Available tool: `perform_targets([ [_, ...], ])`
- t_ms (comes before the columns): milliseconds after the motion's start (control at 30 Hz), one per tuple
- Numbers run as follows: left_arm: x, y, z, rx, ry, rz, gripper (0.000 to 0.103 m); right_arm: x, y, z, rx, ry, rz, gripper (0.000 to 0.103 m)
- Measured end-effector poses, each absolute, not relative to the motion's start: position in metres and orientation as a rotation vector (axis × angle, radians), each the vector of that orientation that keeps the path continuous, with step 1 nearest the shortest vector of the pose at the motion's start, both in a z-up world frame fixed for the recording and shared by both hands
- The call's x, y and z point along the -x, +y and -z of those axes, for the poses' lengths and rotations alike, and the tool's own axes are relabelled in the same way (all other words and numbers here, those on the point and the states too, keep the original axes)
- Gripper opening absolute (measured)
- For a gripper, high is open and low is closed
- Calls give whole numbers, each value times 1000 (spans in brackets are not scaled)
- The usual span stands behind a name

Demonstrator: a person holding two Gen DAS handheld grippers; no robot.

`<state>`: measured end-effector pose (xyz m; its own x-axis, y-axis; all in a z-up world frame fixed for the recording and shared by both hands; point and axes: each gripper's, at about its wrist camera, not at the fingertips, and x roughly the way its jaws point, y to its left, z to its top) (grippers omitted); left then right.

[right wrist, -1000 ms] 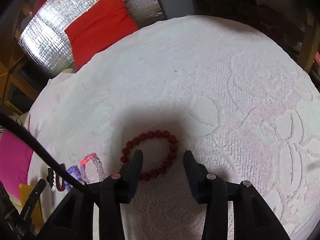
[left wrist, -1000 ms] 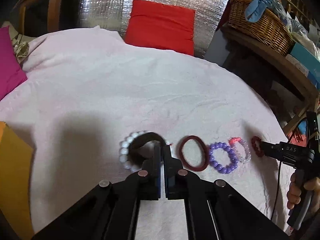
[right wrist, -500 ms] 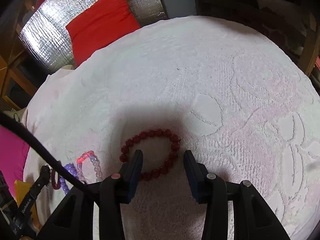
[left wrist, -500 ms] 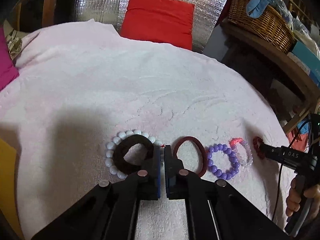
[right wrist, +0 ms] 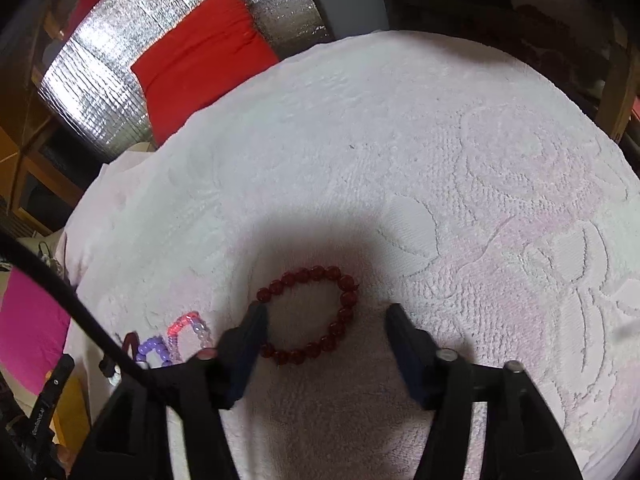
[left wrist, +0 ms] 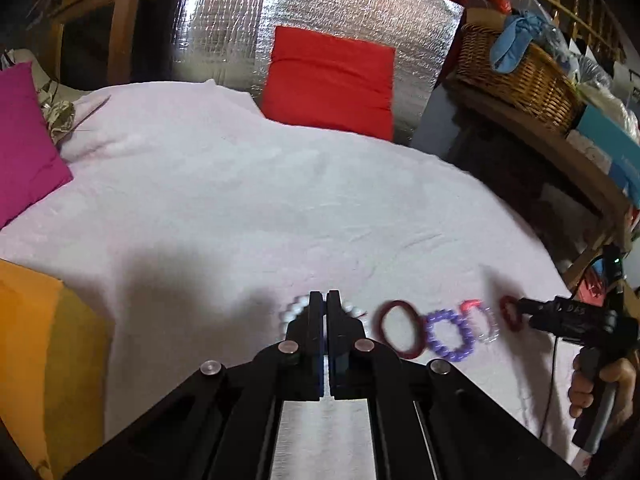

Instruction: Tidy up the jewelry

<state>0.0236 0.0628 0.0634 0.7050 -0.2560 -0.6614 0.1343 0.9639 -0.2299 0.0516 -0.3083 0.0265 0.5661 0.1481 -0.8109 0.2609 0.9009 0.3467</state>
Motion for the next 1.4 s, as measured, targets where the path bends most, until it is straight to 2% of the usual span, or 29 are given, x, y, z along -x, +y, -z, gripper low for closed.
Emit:
perform_targets([
  [267,-30,30,-36,37,853,252,2,-55,-295,-24,-415,988,71,66],
  [633,-41,30,-25,90,897,311,3,-59,-295,-21,-403,988,67,66],
  [700,-41,29,-24,104,915,334,4,-59,-296,-20,-413,988,66,66],
  [767,-43,29,-21,116,931,349,11,-58,-296,-20,-413,986,66,66],
  [833,-42,26,-19,120,930,360,14,-58,-296,-20,-407,985,66,66],
  [933,-43,27,-17,120,926,359,14,-56,-296,-20,-406,983,67,66],
  [1100,-42,30,-15,137,919,362,14,-56,-296,-20,-403,981,66,66],
  [1233,-46,40,-12,189,925,353,3,-55,-295,-20,-400,980,66,66],
  [1400,-46,39,-14,197,923,331,0,-55,-295,-20,-395,978,63,66],
])
